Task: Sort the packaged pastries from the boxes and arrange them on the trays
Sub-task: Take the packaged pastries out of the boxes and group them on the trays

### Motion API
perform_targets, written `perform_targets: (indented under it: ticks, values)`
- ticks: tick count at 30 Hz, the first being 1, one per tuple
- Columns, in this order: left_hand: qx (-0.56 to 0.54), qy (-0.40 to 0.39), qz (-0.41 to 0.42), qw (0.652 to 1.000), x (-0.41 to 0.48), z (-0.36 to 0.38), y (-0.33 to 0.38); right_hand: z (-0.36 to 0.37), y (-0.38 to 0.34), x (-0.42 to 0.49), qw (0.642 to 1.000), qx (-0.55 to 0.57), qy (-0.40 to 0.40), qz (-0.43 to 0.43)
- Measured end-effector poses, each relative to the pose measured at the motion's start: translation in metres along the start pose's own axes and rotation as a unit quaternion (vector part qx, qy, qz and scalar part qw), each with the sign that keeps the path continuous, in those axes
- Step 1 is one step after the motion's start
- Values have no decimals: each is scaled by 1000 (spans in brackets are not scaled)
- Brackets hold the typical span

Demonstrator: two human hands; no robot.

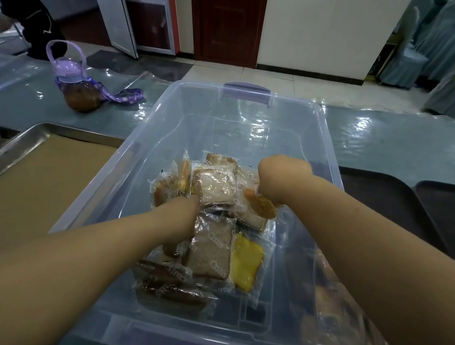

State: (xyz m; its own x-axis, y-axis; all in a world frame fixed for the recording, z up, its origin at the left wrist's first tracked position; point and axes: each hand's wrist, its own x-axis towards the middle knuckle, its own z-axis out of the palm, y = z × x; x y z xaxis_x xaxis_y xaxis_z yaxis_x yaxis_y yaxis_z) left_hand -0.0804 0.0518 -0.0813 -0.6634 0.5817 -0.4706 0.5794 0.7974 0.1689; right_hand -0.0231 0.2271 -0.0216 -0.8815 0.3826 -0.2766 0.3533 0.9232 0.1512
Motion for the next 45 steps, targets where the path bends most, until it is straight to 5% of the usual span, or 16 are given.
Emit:
perform_targets:
  ticks: [10, 17, 23, 32, 38, 45]
  values:
    - [-150, -33, 34, 988, 0, -17, 5, -3, 4, 2, 999, 26, 23, 30]
    - [-213, 74, 3, 974, 28, -44, 0, -7, 8, 10, 997, 43, 23, 55]
    - [-165, 149, -25, 975, 72, -56, 2, -4, 10, 14, 996, 53, 25, 62]
    - [64, 76, -65, 993, 122, -37, -3, 1, 10, 21, 997, 43, 31, 49]
    - [59, 92, -59, 992, 121, -39, -8, 0, 10, 20, 997, 54, 29, 53]
    - [-74, 122, -26, 989, 94, -60, -1, -2, 13, 16, 992, 92, 17, 80]
